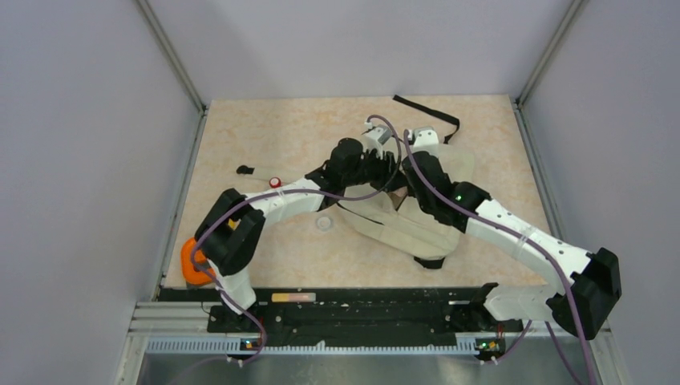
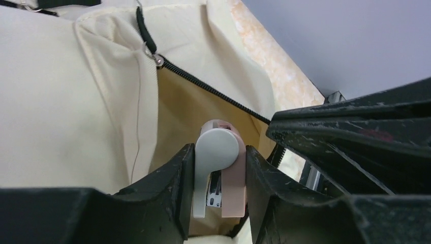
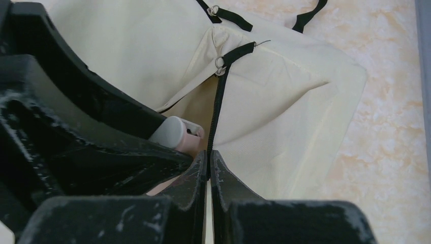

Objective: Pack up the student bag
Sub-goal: Place the stationery in the student bag.

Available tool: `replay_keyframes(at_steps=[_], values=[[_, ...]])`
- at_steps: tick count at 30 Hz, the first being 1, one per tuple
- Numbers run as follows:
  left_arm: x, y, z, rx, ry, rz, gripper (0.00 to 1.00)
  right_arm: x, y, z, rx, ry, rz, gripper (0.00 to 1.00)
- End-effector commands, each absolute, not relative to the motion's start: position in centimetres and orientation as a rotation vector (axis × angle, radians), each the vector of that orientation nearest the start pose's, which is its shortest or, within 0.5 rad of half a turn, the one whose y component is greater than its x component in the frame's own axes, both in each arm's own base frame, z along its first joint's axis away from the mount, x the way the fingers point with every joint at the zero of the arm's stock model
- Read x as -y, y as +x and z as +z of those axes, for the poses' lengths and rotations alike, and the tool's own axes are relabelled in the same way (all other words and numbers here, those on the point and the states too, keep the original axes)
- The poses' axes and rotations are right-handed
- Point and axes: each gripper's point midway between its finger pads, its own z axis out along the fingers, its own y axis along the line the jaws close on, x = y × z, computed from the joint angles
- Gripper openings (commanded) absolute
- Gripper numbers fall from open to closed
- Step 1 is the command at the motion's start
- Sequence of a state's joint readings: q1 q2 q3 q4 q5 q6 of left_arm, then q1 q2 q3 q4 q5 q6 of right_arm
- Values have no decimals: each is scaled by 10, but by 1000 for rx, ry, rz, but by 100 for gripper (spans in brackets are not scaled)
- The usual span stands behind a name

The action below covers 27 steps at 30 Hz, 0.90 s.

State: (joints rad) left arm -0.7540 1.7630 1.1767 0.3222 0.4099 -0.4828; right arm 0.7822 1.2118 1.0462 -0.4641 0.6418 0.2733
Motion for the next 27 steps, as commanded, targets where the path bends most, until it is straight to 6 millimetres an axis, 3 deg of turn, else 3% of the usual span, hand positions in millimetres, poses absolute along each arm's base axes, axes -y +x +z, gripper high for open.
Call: replay_keyframes(at_steps=[1,4,10,15,20,22,24,27], values=[[446,317,220,-1770,635,-1314,43,-169,309,248,-1968,-112,11,0],[449,317,213,-1782,627,-1335,48,-170,308,247,-1974,-116,12,0],[445,321,204,-1809,617,-1278,72,-169,308,247,-1973,-114,10,0],[431,322,213,-1772,593,-1201,74,-168,308,247,-1973,-114,6,0],[369,325,247,-1619,456,-950,76,-166,305,253,-1961,-105,23,0],[343,322,252,-1633,436,-840,78,-166,304,255,-1957,-105,28,0],[316,320,245,-1710,398,-721,78,-166,304,257,-1954,-104,32,0],[276,308,217,-1867,286,-593,80,-167,305,256,-1953,-106,36,0]])
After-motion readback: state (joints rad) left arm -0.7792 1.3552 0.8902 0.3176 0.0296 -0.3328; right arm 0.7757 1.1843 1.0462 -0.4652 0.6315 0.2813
